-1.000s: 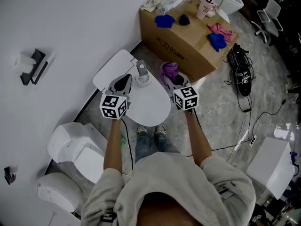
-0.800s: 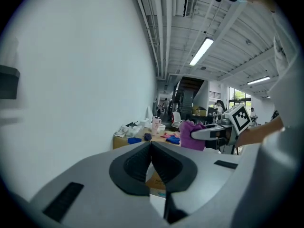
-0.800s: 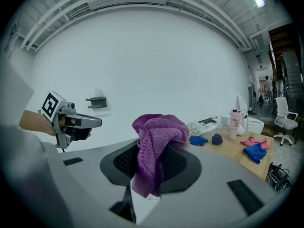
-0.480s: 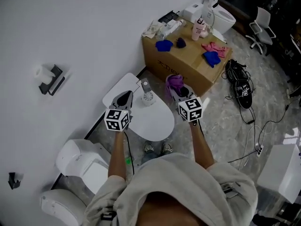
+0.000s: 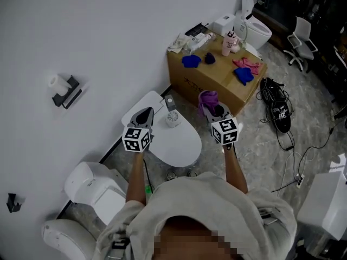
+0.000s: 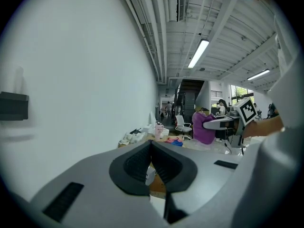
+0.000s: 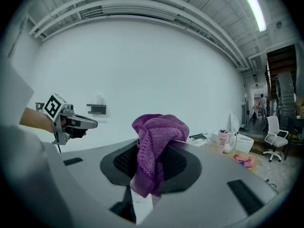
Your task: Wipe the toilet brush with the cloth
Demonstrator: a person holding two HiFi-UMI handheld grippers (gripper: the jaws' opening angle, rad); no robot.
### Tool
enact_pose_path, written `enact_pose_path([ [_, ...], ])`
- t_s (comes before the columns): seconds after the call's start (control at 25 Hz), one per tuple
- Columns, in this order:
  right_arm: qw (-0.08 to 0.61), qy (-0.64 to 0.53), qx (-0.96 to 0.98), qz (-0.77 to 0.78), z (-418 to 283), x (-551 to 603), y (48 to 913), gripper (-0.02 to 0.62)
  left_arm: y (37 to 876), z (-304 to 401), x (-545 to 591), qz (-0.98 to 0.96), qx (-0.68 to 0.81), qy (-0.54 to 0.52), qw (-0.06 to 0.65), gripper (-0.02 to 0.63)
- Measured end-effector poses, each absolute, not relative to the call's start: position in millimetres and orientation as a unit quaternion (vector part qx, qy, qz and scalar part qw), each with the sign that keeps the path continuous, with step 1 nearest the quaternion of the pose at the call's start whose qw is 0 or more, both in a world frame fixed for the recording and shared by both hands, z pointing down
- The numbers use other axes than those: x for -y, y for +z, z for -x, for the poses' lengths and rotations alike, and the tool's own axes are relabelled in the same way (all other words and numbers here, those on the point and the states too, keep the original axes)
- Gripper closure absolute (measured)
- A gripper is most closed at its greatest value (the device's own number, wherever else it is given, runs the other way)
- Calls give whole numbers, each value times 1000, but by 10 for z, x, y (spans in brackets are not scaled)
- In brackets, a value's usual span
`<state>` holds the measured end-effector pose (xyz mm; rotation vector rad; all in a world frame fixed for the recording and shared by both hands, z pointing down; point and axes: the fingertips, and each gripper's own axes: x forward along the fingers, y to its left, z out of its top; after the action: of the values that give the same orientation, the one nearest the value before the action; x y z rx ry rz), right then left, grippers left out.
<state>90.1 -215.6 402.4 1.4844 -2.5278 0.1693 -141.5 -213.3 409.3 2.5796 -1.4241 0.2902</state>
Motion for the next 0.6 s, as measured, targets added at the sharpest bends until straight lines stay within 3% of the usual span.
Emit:
enact_pose_path([
  [0.6, 100, 62, 853, -509, -889, 2217, 4057, 476, 4123, 1426, 2099, -865, 483, 94, 95, 586],
])
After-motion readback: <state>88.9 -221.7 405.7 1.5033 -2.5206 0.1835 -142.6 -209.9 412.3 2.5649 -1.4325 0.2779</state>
